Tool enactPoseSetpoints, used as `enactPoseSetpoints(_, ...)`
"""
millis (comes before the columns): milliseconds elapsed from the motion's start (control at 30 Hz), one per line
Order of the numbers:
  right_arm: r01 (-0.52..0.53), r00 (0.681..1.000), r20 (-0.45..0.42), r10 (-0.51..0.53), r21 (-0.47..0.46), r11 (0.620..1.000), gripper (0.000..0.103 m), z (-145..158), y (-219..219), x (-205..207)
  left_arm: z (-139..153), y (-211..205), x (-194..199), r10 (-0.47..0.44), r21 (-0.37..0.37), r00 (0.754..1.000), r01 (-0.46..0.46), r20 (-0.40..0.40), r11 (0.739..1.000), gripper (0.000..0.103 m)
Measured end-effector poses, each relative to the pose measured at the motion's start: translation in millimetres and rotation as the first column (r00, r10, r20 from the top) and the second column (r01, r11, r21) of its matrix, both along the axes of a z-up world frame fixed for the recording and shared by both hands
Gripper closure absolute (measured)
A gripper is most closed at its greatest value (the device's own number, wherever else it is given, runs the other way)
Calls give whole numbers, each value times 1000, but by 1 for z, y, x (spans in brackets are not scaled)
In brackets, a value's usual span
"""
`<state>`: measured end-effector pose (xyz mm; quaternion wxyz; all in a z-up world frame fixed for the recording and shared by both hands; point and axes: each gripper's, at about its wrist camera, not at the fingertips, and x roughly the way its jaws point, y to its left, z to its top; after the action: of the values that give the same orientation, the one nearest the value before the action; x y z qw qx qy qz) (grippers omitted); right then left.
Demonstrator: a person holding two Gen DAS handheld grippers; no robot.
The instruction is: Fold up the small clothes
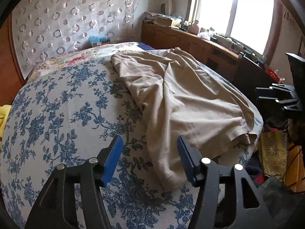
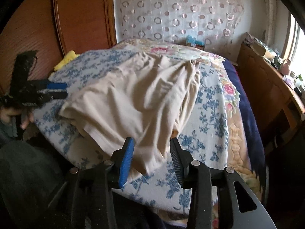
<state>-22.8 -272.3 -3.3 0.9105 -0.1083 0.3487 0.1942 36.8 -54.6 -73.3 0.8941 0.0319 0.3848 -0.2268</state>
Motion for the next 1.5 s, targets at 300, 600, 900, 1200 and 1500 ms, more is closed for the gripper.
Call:
enactPoseSetpoints(300,134,990,-55,-132,34,990,49,-35,-3,28,-10,-8,7,3,26,1000,-3,-15,1000,39)
enactPoseSetpoints(600,178,978,-120,-170,60,982,44,-58,-1,35,-19,-6,8,3,3,999,-3,-45,1000,39)
enactPoseSetpoints(900,117,986,-127,-109,56,992,44,-56,11,26,-22,-9,5,-31,-30,998,30,-60,999,50)
enactPoseSetpoints(1200,49,992,-119,-42,57,997,92,-54,18,17,-22,-13,-1,-121,-125,986,107,-114,986,100)
enactPoseSetpoints(1500,46,998,-59,-39,122,992,97,-42,3,13,29,-8,-23,-109,-164,993,114,42,980,101)
